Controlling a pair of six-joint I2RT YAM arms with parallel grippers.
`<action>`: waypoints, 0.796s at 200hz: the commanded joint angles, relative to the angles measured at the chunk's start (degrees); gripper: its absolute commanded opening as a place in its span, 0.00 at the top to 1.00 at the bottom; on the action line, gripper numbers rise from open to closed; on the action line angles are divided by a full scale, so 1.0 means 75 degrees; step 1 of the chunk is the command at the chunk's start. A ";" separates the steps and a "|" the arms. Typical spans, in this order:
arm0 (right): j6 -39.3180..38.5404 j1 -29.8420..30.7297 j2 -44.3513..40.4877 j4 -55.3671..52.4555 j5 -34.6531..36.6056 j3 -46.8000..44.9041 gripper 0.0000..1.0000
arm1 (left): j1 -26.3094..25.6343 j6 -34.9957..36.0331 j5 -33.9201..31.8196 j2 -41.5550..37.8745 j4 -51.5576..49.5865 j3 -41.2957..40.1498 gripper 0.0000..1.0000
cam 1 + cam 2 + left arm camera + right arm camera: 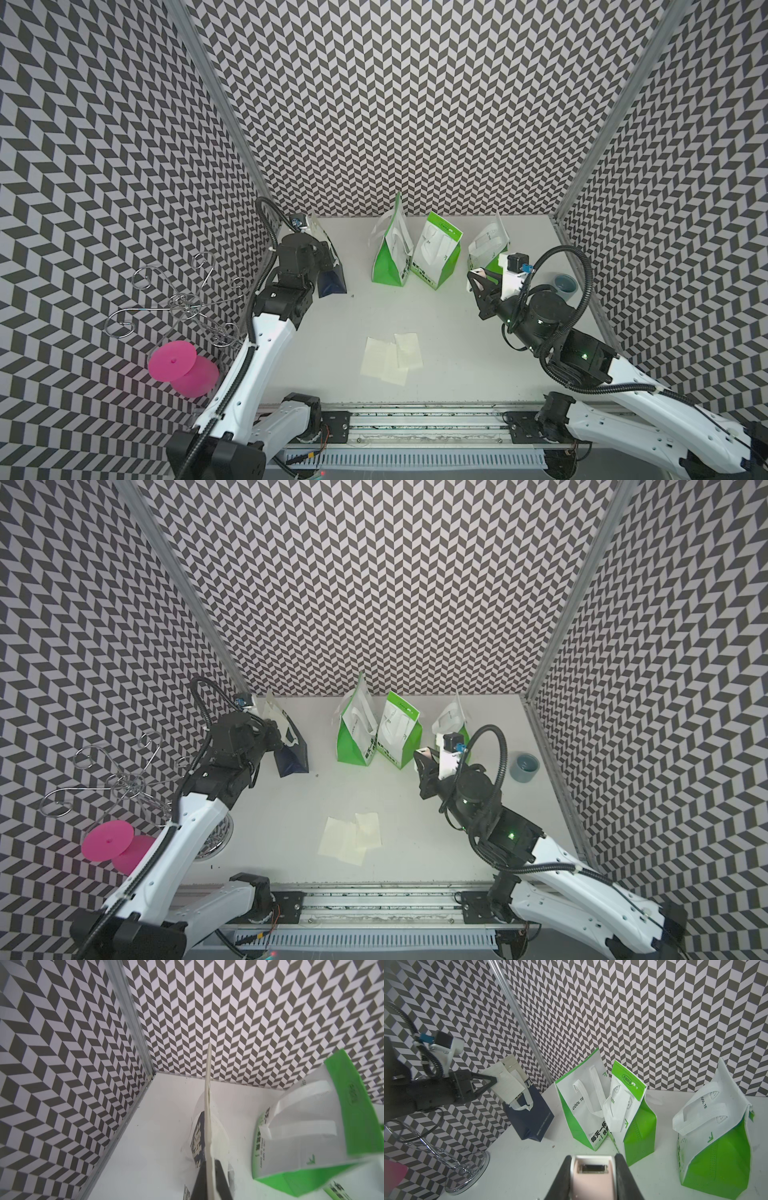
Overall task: Staple the receipts to the bags
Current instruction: Place the takeout bag at the center of the board.
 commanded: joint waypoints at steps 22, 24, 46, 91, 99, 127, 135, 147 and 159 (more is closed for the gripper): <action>0.0065 -0.0030 -0.0108 0.0475 -0.0067 -0.0028 1.00 | 0.0794 0.0201 0.0796 0.1513 0.1820 0.0767 1.00; 0.0061 -0.0030 -0.0107 0.0479 -0.0063 -0.0027 1.00 | 0.0826 0.0221 0.0861 0.1568 0.1837 0.0793 1.00; 0.0077 -0.0030 -0.0082 0.0465 -0.0061 -0.0049 1.00 | 0.0941 0.0232 0.0923 0.2112 0.1711 0.1124 1.00; 0.0114 -0.0041 0.0003 0.0475 -0.0107 -0.0057 1.00 | 0.1182 -0.0109 0.1186 0.2401 0.1632 0.0941 0.79; 0.0127 -0.0041 0.0034 0.0442 -0.0118 -0.0051 1.00 | 0.1219 -0.0147 0.1301 0.2421 0.1619 0.0912 0.72; 0.0239 -0.0057 0.0060 0.0353 -0.0155 -0.0073 1.00 | 0.1298 -0.0404 0.1425 0.2391 0.1482 0.0952 0.48; 0.0278 -0.0065 0.0067 0.0318 -0.0172 -0.0081 1.00 | 0.1330 -0.0462 0.1569 0.2356 0.1458 0.0993 0.46; 0.0332 -0.0075 0.0037 0.0239 -0.0179 -0.0096 1.00 | 0.1328 -0.0559 0.1636 0.2290 0.1364 0.1119 0.43; 0.0373 -0.0088 0.0003 0.0138 -0.0195 -0.0109 1.00 | 0.1329 -0.0619 0.1721 0.2185 0.1321 0.1241 0.40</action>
